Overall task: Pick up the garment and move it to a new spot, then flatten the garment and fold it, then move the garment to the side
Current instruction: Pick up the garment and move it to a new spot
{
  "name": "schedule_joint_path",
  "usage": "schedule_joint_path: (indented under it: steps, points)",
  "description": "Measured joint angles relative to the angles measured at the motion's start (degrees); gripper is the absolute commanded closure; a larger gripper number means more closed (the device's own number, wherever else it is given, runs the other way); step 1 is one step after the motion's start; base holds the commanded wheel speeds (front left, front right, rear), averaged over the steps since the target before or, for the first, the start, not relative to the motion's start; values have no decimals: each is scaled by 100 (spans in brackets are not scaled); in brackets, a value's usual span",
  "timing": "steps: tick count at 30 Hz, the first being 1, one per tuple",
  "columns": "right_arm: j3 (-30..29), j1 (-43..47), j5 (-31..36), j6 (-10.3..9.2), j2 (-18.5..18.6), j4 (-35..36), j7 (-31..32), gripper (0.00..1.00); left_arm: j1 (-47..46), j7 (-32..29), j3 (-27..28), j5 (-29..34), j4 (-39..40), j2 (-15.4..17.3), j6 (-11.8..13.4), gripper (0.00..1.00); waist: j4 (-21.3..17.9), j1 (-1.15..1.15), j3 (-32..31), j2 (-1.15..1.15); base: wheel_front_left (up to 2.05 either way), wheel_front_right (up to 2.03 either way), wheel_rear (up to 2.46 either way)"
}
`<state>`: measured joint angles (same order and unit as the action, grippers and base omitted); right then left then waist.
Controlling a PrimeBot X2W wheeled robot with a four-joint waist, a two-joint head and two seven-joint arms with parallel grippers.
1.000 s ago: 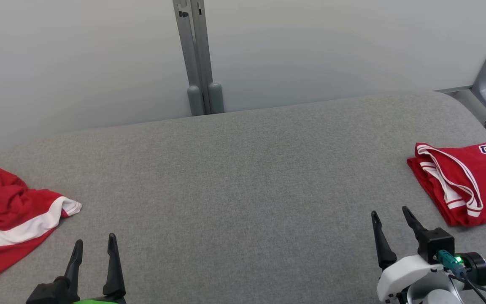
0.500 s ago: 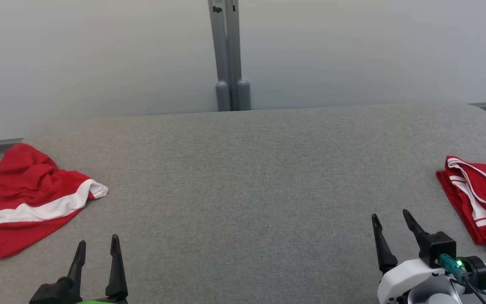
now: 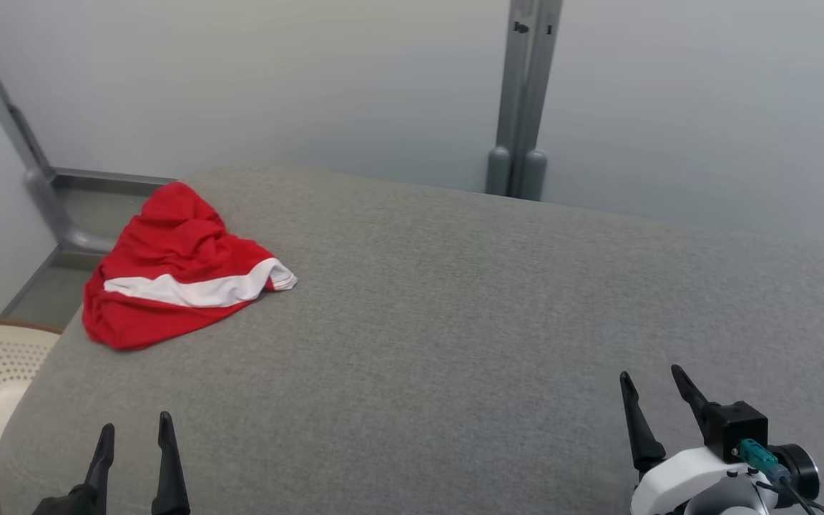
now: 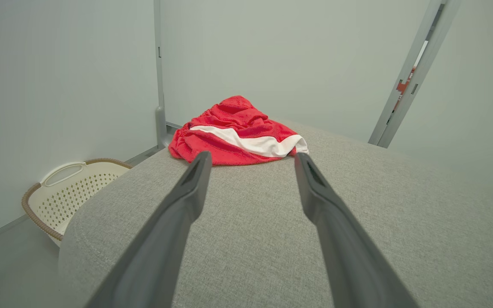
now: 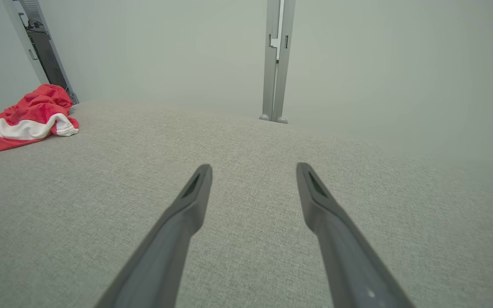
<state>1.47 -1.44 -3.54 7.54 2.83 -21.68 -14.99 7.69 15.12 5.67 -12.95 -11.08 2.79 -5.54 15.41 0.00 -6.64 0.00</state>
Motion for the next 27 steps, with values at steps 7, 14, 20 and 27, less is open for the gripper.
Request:
schedule_joint_path:
  steps: [7, 14, 20, 27]
  points:
    - [123, 6, -104, 0, -3, 8, 0, 0, 76, 0, 156, 99, 24, 0, -52, 0, 563, 0, -64, 0, 0, 0, 0]
    - [183, 8, -141, 0, -4, 10, 0, 0, 81, 0, 207, 99, 54, 0, -58, 0, 812, 0, -105, 0, 0, 0, 0]
    - [280, 11, -181, 0, -4, 9, 0, 0, 86, 0, 225, 34, 31, 0, -51, 0, 792, 0, -107, 0, 0, 0, 0]
    - [347, 26, -181, 0, -3, 7, 0, 0, -32, 0, 159, -54, -158, 0, 11, 0, 737, 0, 2, 0, 0, 0, 0]
